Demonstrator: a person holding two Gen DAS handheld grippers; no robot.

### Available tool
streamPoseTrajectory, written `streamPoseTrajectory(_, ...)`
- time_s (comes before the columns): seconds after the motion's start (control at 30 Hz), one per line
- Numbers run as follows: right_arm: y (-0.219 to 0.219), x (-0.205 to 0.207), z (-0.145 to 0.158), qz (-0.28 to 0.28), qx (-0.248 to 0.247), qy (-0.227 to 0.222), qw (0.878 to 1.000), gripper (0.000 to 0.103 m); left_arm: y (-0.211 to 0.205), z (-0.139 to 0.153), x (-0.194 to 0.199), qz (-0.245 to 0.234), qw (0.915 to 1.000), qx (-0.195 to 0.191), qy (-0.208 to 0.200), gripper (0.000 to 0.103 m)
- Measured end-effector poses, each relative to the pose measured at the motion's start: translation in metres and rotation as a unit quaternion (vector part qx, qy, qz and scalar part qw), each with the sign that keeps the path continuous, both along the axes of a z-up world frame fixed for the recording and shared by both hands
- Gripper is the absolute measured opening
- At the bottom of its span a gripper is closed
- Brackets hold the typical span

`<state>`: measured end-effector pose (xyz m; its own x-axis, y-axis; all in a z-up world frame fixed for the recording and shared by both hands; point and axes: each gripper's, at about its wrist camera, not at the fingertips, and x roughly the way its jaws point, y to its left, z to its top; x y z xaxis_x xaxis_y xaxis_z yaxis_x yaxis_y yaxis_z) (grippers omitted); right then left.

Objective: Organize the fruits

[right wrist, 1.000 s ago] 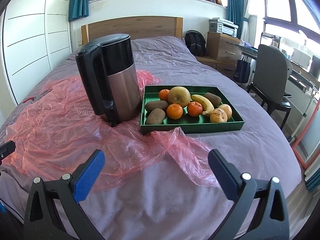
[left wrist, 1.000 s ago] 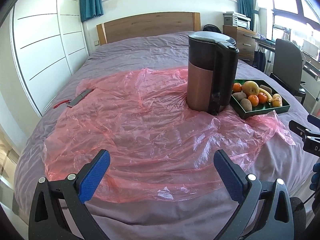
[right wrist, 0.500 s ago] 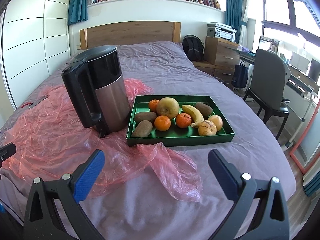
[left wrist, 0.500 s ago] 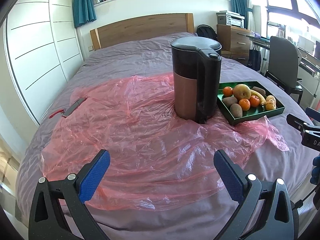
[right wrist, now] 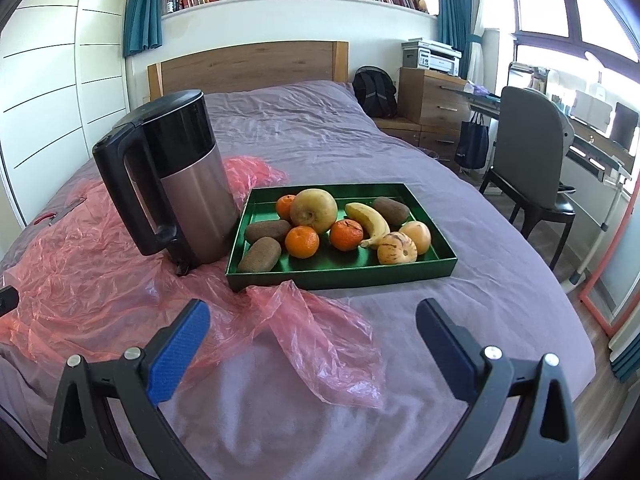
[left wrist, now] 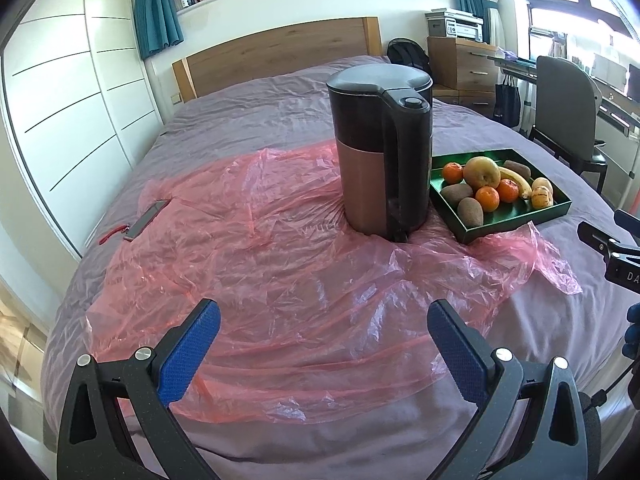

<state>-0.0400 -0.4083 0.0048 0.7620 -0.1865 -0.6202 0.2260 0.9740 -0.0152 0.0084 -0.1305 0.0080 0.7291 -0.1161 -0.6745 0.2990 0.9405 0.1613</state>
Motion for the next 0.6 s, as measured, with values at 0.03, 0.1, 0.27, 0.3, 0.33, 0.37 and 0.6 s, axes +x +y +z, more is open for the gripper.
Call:
streamPoseTrajectory(0.03, -0.001, 0.000, -0.001, -0.001, 0.001, 0.001, 1.000, 0.103, -0.001, 0.000, 0.000, 0.000, 1.0000, 0.001, -0.001, 0.102)
streamPoseTrajectory(0.1, -0.004, 0.001, -0.002, -0.005, 0.002, 0.000, 1.000, 0.103, -0.001, 0.000, 0.001, -0.001, 1.0000, 0.003, -0.001, 0.102)
streamPoseTrajectory(0.27, -0.009, 0.002, -0.004, -0.009, 0.004, 0.000, 1.000, 0.103, -0.003, -0.002, 0.002, -0.002, 1.0000, 0.007, 0.002, 0.102)
streamPoseTrajectory(0.3, -0.009, 0.002, -0.005, -0.009, 0.004, 0.000, 1.000, 0.103, -0.004, -0.003, 0.002, -0.002, 1.0000, 0.007, 0.003, 0.102)
streamPoseTrajectory(0.33, -0.010, 0.003, -0.004, -0.009, 0.004, 0.000, 1.000, 0.103, -0.004, -0.003, 0.003, -0.003, 1.0000, 0.008, 0.004, 0.102)
streamPoseTrajectory(0.37, -0.010, 0.003, -0.004, -0.008, 0.004, 0.001, 1.000, 0.103, -0.005, -0.004, 0.003, -0.004, 0.9999, 0.010, 0.005, 0.102)
streamPoseTrajectory(0.6, -0.011, 0.006, -0.008, -0.006, 0.003, 0.007, 1.000, 0.103, -0.008, -0.008, 0.002, -0.008, 0.9999, 0.012, 0.008, 0.102)
